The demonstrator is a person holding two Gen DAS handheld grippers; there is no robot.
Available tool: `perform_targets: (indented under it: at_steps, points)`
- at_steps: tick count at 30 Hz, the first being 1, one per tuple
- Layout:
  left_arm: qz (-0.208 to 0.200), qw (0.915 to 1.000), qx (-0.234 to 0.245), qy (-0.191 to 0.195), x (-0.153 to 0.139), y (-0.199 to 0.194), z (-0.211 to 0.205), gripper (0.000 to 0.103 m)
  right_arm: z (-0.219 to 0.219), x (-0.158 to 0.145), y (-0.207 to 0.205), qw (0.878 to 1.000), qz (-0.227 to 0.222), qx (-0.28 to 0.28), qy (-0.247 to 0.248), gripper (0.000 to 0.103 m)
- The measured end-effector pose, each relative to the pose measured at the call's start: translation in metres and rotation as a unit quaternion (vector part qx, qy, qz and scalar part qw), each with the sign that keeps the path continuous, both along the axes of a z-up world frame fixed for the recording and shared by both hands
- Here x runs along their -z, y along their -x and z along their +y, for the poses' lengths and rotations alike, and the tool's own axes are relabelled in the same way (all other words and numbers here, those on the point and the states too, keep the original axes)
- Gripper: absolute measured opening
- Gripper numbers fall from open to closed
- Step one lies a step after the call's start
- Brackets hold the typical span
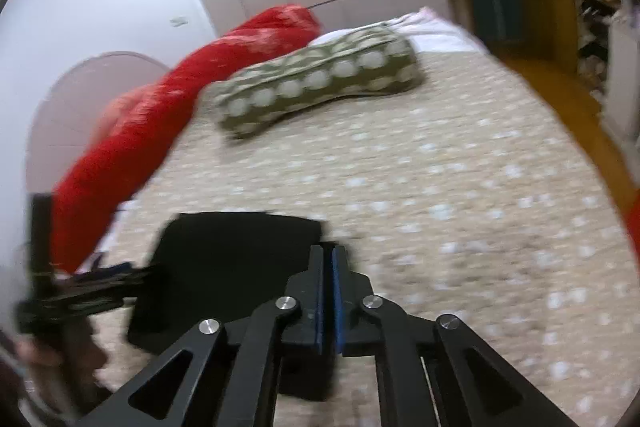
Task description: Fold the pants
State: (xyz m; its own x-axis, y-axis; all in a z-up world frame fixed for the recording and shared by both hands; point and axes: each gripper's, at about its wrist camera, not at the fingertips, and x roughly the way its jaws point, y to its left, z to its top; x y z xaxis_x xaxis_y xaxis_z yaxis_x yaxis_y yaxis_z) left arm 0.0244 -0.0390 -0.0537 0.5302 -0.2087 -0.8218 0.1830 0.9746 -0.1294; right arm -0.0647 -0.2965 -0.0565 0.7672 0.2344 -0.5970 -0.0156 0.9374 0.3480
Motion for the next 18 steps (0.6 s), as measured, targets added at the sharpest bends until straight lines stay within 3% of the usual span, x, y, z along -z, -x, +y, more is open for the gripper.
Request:
perform_targets:
  at_steps: [1, 2, 3, 7, 9, 14, 18]
  points:
    - [0.0, 1.0, 0.001, -0.002, 0.001, -0.001, 0.0, 0.088, 0.007, 0.0, -0.004, 1.0, 0.003, -0.021, -0.015, 0.017]
    - [0.0, 1.0, 0.002, -0.004, 0.002, -0.001, -0.001, 0.088, 0.013, 0.0, -0.007, 0.999, 0.005, -0.03, -0.02, 0.032]
    - [0.0, 1.0, 0.001, -0.004, 0.003, -0.003, 0.0, 0.088, 0.019, 0.0, -0.009, 0.999, 0.005, -0.036, -0.021, 0.037]
    - [0.002, 1.0, 0.002, -0.007, 0.006, -0.008, -0.004, 0.088, 0.048, 0.013, -0.028, 0.998, 0.026, -0.059, -0.002, 0.037]
    - [0.002, 1.0, 0.005, -0.007, 0.007, -0.01, -0.007, 0.088, 0.047, 0.021, -0.036, 0.998, 0.034, -0.042, 0.019, 0.036]
    - [0.003, 0.9999, 0.01, -0.003, 0.013, -0.017, -0.014, 0.088, 0.033, 0.037, -0.058, 0.998, 0.05, -0.023, 0.008, 0.034]
    - [0.004, 0.9999, 0.014, -0.006, 0.011, -0.016, -0.013, 0.088, 0.034, 0.03, -0.054, 0.998, 0.05, -0.023, 0.009, 0.034]
